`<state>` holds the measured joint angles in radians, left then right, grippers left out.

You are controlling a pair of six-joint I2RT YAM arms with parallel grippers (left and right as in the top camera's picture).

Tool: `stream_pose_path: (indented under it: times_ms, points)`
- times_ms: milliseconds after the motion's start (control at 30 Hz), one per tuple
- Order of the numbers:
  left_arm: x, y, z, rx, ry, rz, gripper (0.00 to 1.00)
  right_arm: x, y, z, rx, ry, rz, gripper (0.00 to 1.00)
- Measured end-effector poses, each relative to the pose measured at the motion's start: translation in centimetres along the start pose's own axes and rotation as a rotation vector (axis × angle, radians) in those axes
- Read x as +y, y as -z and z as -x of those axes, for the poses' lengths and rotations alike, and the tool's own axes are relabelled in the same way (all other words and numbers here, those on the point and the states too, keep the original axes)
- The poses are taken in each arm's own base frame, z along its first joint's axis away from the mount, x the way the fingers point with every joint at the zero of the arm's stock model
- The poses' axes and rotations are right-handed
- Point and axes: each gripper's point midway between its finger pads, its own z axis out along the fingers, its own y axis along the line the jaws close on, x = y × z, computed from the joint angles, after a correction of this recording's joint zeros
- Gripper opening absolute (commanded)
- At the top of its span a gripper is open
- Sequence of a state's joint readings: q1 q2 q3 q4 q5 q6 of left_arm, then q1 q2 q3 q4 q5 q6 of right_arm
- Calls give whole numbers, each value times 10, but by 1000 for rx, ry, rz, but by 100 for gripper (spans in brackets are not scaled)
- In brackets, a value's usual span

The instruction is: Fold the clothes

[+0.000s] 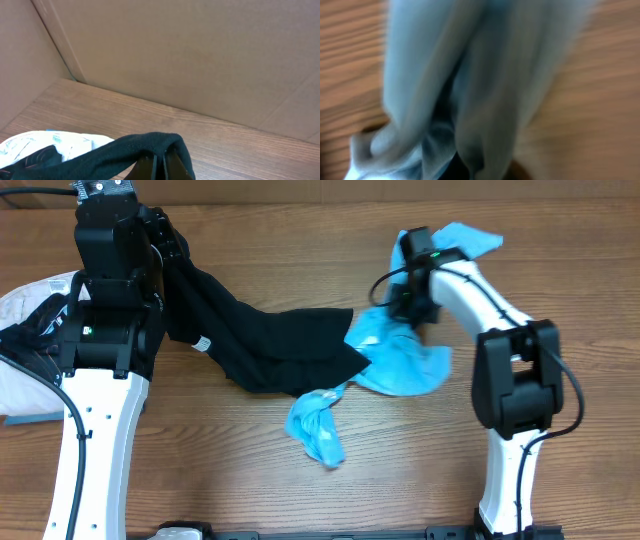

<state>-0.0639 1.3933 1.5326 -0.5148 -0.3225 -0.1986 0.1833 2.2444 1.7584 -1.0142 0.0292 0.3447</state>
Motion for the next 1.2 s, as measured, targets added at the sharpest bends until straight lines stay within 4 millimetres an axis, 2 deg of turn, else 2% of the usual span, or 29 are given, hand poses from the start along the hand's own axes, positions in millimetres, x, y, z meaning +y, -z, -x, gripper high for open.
stream_pose_path:
  times_ms: [33,67,100,133,200,267,367,400,467,533,600,733,767,800,900,1000,1033,1067,1100,1200]
  points:
    - [0,0,0,1,0,-1,4,-26,7,5,3,-36,-66,4]
    - [0,0,0,2,0,-1,4,-38,10,8,3,-52,-93,4]
    - [0,0,0,2,-1,-1,4,-76,26,22,-22,-116,-169,4]
    - [0,0,0,2,-1,-1,4,-95,36,27,-32,-148,-206,4]
    - [0,0,0,2,-1,-1,4,-142,69,43,-88,-238,-274,7]
    - [0,0,0,2,-1,-1,4,-190,112,58,-181,-345,-317,13]
    - [0,0,0,2,-1,-1,4,-238,165,56,-269,-463,-344,39]
    - [0,0,-1,2,-1,-1,4,-251,182,52,-297,-505,-343,43]
    - [0,0,0,2,-1,-1,4,-258,201,47,-324,-534,-327,47]
    - [0,0,0,2,-1,-1,4,-251,205,45,-323,-524,-293,48]
    - [0,0,0,2,0,-1,5,-229,199,48,-302,-453,-221,53]
    - [0,0,0,2,0,-1,5,-160,190,53,-263,-189,-45,63]
    - [0,0,0,2,-1,-1,5,-136,189,51,-253,-114,9,63]
    - [0,0,-1,2,-1,-1,5,-113,188,48,-244,-37,53,63]
    - [0,0,-1,2,-1,-1,5,-63,183,36,-213,113,134,64]
    - [0,0,-1,3,-1,-1,6,-24,168,19,-156,221,181,64]
    - [0,0,-1,3,-1,-1,6,-17,160,13,-132,241,187,64]
    - [0,0,-1,3,-1,-1,5,-9,143,1,-74,256,192,64]
    - [0,0,-1,4,-1,-1,5,-9,139,-1,-63,255,191,64]
    - [0,0,-1,6,-2,0,6,-10,104,-21,45,239,183,64]
